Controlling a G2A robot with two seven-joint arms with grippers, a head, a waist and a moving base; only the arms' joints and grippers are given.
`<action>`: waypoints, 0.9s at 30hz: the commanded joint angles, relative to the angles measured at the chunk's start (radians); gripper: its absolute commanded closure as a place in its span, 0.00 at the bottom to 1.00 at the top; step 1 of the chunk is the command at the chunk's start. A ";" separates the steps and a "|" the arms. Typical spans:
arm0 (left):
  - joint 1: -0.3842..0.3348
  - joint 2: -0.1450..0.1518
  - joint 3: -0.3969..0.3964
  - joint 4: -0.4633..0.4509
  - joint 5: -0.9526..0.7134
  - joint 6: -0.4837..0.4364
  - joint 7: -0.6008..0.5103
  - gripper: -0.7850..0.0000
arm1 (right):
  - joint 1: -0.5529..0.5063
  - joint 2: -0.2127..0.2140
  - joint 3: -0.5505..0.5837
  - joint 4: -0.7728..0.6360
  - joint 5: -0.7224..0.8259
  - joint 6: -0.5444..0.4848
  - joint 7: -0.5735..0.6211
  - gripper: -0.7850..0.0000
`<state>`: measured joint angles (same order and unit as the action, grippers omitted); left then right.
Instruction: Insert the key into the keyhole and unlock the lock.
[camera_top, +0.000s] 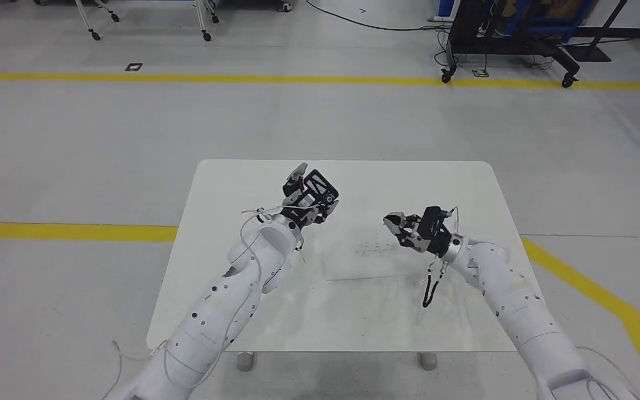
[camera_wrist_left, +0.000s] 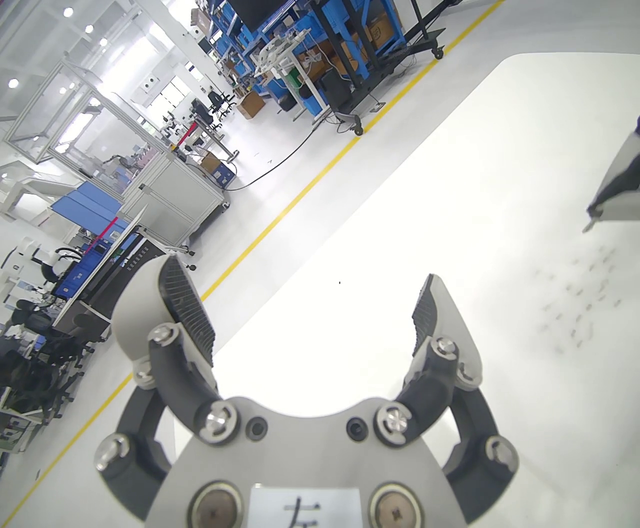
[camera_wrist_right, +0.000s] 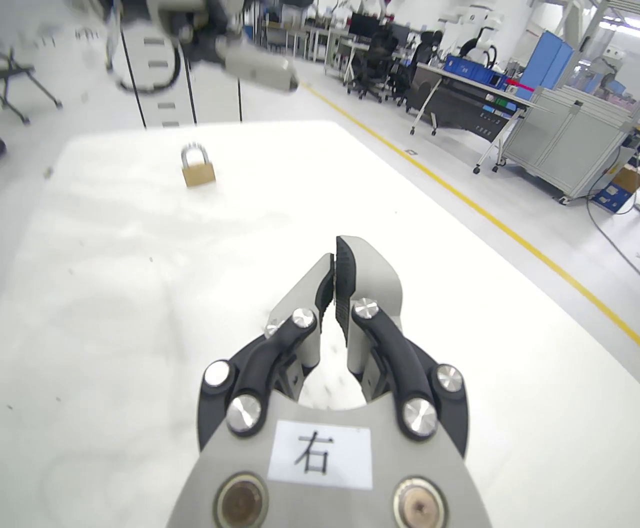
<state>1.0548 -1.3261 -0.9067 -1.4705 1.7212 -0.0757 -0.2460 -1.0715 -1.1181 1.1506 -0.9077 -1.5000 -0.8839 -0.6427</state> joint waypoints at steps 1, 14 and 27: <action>0.000 0.000 0.000 0.000 0.000 0.000 0.000 0.00 | 0.004 -0.002 0.003 0.003 0.051 -0.013 0.031 1.00; 0.000 0.000 0.000 0.000 0.000 0.000 0.000 0.00 | -0.014 -0.009 0.005 0.000 0.140 -0.041 0.026 1.00; 0.038 -0.016 -0.145 -0.017 -0.551 -0.035 -0.028 0.00 | -0.008 -0.034 -0.127 -0.038 1.053 -0.128 0.335 1.00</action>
<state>1.0924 -1.3424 -1.0525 -1.4867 1.1519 -0.1130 -0.2828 -1.0808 -1.1544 1.0219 -0.9429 -0.4884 -1.0122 -0.3295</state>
